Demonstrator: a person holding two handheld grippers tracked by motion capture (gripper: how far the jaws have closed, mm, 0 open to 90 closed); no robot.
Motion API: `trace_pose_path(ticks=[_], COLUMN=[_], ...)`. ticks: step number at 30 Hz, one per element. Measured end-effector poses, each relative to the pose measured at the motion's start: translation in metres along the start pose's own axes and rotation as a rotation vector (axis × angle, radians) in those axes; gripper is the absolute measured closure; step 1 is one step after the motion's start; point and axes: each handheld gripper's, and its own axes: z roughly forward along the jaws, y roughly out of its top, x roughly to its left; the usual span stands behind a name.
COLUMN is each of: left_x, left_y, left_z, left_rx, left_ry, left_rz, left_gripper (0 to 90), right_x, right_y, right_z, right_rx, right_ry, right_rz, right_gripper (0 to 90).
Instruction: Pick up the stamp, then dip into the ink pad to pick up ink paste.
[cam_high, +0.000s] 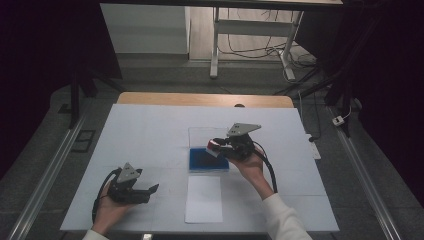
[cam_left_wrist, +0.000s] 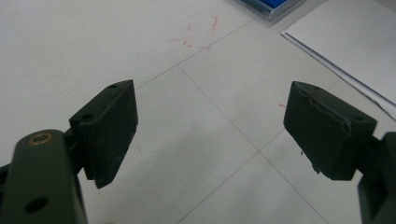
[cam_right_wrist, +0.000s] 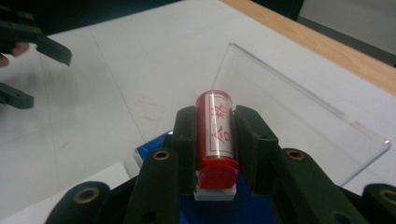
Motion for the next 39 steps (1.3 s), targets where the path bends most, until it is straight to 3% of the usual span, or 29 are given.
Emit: trace_pose_path(ticks=[7, 17, 20, 23, 31, 39], left_x=[0.0, -0.002, -0.001, -0.001, -0.003, -0.003], left_y=[0.0, 0.0, 0.0, 0.0, 0.0, 0.0], left_z=[0.0, -0.001, -0.001, -0.001, -0.002, -0.004], left_rx=[0.001, 0.0, 0.0, 0.0, -0.003, -0.01], left_ry=[0.002, 0.003, 0.002, 0.0, 0.002, 0.006], left_rz=[0.001, 0.005, 0.006, 0.009, 0.01, -0.005], left_gripper=[17.8, 17.8, 17.9, 17.9, 17.9, 17.9], right_x=[0.005, 0.01, 0.011, 0.013, 0.008, 0.003], right_y=[0.008, 0.009, 0.009, 0.009, 0.001, -0.007], right_z=[-0.009, -0.005, -0.003, -0.001, 0.008, 0.014], right_rx=[-0.009, 0.025, 0.022, 0.036, 0.073, 0.108], right_ry=[0.006, 0.007, 0.021, 0.01, -0.024, -0.028], right_rz=[-0.039, -0.068, -0.057, -0.069, -0.035, -0.025], right_gripper=[70.3, 70.2, 70.2, 70.2, 70.2, 70.2])
